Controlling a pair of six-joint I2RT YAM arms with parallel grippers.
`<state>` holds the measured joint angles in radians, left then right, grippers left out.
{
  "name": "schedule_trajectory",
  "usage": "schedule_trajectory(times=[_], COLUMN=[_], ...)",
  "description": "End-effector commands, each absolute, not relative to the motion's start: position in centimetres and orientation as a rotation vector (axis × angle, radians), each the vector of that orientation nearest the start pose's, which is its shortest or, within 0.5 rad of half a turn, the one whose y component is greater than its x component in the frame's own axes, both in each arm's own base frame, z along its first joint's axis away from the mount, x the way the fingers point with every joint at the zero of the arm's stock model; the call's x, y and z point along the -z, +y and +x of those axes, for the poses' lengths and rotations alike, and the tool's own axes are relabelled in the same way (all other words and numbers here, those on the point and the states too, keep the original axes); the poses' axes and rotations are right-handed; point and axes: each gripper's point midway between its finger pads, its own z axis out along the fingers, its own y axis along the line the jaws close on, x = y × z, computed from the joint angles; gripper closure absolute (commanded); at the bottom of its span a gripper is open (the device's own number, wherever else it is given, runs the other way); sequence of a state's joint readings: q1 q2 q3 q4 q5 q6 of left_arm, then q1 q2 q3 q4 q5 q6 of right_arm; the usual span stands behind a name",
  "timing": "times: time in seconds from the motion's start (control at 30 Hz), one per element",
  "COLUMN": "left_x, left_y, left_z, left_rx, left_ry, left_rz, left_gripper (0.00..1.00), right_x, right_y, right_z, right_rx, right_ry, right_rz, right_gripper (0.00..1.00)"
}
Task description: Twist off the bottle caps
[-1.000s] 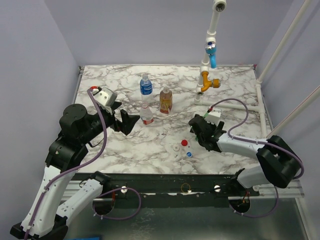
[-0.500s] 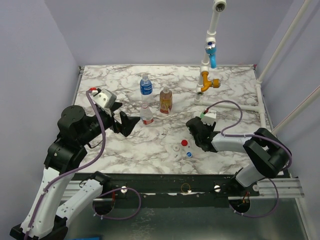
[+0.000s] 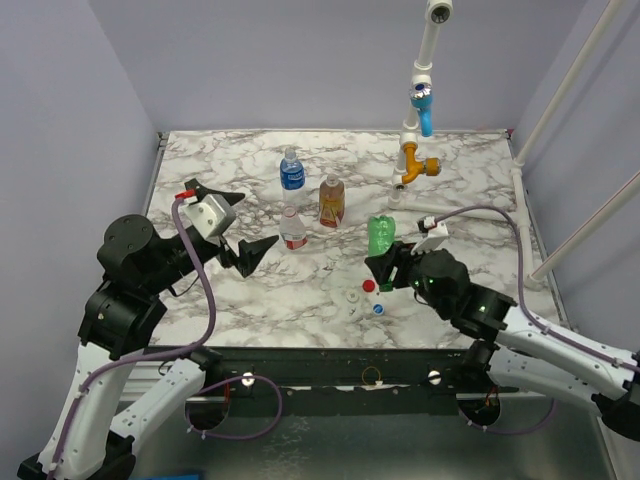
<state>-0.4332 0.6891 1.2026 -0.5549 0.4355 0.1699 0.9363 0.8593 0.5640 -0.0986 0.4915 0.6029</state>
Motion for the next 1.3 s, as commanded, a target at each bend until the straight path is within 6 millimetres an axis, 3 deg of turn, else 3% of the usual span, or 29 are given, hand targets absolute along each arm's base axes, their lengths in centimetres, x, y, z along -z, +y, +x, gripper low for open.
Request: schedule_trajectory(times=[0.0, 0.17, 0.3, 0.47, 0.6, 0.87, 1.27], left_x=[-42.0, -41.0, -39.2, -37.1, -37.6, -37.0, -35.9], left_y=[-16.7, -17.1, -17.0, -17.4, -17.6, -17.7, -17.9], left_z=[17.3, 17.0, 16.6, 16.2, 16.0, 16.6, 18.2], left_rx=[0.456, 0.305, 0.076, -0.145, -0.173, -0.222, -0.227], left_ry=[1.205, 1.016, 0.759, 0.464, 0.406, 0.370, 0.420], left_rz=[1.023, 1.227, 1.423, 1.578, 1.570, 1.577, 1.607], left_gripper=[0.01, 0.01, 0.01, 0.01, 0.01, 0.01, 0.07], right_x=[-20.7, -24.7, -29.1, -33.0, -33.3, -35.1, -33.6], right_y=[25.1, 29.2, 32.0, 35.7, 38.0, 41.2, 42.8], right_z=[17.7, 14.6, 15.1, 16.1, 16.9, 16.3, 14.3], right_rx=[-0.849, -1.095, -1.158, -1.227, -1.249, -1.338, -1.301], right_ry=[2.008, 2.023, 1.984, 1.983, 2.040, 2.004, 2.033], right_rz=[-0.390, -0.606, -0.681, -0.758, -0.788, -0.898, -1.038], right_gripper=[0.54, 0.52, 0.51, 0.50, 0.51, 0.52, 0.52])
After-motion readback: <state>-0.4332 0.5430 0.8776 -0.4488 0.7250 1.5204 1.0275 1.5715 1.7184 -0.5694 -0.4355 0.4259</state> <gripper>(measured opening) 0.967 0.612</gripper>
